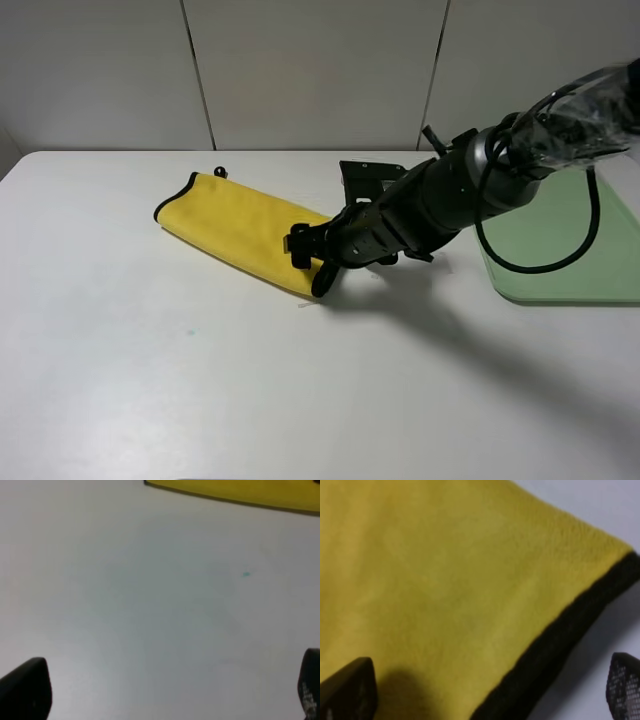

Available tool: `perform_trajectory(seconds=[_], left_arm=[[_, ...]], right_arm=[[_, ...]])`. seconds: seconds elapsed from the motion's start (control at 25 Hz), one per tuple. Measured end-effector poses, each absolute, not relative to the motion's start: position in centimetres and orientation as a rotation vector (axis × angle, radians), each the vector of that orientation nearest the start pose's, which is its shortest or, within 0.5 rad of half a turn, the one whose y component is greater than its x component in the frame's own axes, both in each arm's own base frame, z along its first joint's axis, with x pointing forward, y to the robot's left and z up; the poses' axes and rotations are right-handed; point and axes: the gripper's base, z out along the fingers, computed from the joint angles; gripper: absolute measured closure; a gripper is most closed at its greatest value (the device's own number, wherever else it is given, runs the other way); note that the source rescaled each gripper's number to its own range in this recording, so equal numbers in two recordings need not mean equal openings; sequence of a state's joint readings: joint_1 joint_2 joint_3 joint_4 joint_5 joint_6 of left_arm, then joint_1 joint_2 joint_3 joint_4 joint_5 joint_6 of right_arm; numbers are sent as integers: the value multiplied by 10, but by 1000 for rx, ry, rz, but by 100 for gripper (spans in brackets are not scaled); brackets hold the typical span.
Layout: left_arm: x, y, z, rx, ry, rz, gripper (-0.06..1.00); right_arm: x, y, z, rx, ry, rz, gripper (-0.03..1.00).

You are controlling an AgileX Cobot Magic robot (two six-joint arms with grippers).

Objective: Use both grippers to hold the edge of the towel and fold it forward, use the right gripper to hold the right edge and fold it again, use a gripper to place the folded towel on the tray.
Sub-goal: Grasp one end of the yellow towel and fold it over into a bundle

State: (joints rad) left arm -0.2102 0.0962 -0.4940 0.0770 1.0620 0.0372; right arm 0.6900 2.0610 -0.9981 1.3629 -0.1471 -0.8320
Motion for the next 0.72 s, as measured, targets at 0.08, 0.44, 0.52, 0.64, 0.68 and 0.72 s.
perform_trajectory(seconds=[0.08,0.44,0.52,0.64,0.68,0.72], left_arm=[[11,4,275,266,2128,-1,-5],[11,4,275,266,2128,0,-5],[11,4,275,266,2128,0,-5],[11,4,275,266,2128,0,-5],[11,4,275,266,2128,0,-5],[11,4,275,266,2128,1,-5]], right_arm=[[300,231,83,-143,2534,317,-3],[297,239,79,-131,2588,415,-3],[299,241,79,-138,2587,428,-3],[301,244,78,-146,2587,442,-3],[301,244,79,-141,2588,445,-3],[301,245,79,-132,2588,449,-1]])
